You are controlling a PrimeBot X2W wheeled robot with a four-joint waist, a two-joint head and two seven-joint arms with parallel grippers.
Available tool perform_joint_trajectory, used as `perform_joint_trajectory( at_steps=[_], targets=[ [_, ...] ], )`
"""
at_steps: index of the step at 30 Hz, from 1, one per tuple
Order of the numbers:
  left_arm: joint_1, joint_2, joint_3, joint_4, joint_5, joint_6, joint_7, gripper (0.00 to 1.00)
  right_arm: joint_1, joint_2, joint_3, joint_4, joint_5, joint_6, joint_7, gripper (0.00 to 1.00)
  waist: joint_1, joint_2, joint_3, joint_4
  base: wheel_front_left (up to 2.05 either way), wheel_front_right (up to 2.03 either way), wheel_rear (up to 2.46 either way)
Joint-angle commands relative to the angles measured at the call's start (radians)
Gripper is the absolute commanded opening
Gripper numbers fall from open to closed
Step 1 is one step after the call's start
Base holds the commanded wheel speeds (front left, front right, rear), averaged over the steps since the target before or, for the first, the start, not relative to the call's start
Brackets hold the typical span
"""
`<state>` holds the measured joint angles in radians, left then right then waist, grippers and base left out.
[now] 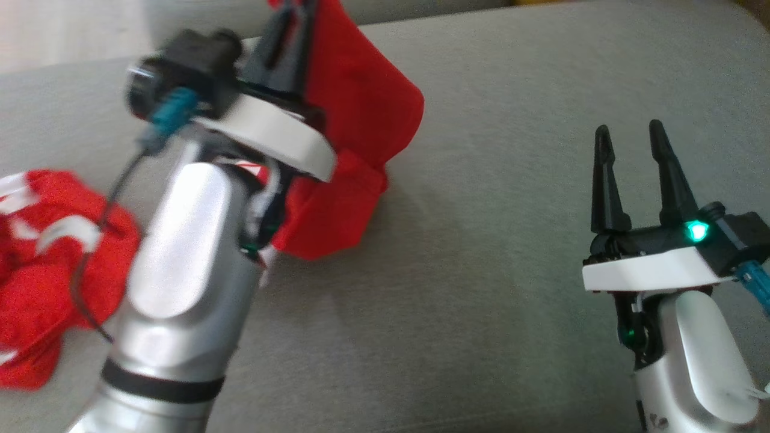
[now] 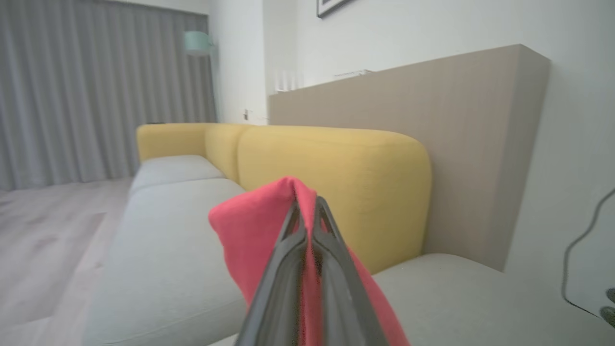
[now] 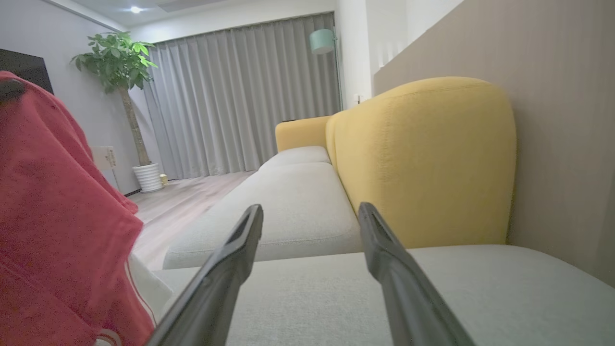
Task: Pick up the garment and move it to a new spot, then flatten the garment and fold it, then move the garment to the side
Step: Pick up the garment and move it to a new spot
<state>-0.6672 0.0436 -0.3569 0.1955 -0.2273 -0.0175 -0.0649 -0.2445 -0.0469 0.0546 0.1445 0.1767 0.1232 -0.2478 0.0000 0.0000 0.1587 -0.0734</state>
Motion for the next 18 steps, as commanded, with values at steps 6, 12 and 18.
perform_joint_trajectory(
  at_steps=[6,12,18],
  targets=[
    [-0.139,0.007,-0.14,0.063,-0.109,0.084,-0.079,0.0,-0.053,-0.003,0.03,-0.045,0.025,0.008,-0.012,1.0,0.0,0.0,0.067,-0.174,0.0,0.0,0.0],
    [-0.219,0.007,-0.3,0.222,-0.227,0.182,-0.134,1.0,-0.059,-0.003,0.032,-0.055,0.052,0.008,-0.013,1.0,0.0,0.0,0.109,-0.242,0.0,0.0,0.0],
    [-0.259,0.007,-0.336,0.351,-0.258,0.196,-0.181,1.0,-0.049,-0.003,0.009,-0.073,0.051,0.008,-0.014,1.0,0.0,0.0,0.119,-0.2,0.0,0.0,0.0]
  ],
)
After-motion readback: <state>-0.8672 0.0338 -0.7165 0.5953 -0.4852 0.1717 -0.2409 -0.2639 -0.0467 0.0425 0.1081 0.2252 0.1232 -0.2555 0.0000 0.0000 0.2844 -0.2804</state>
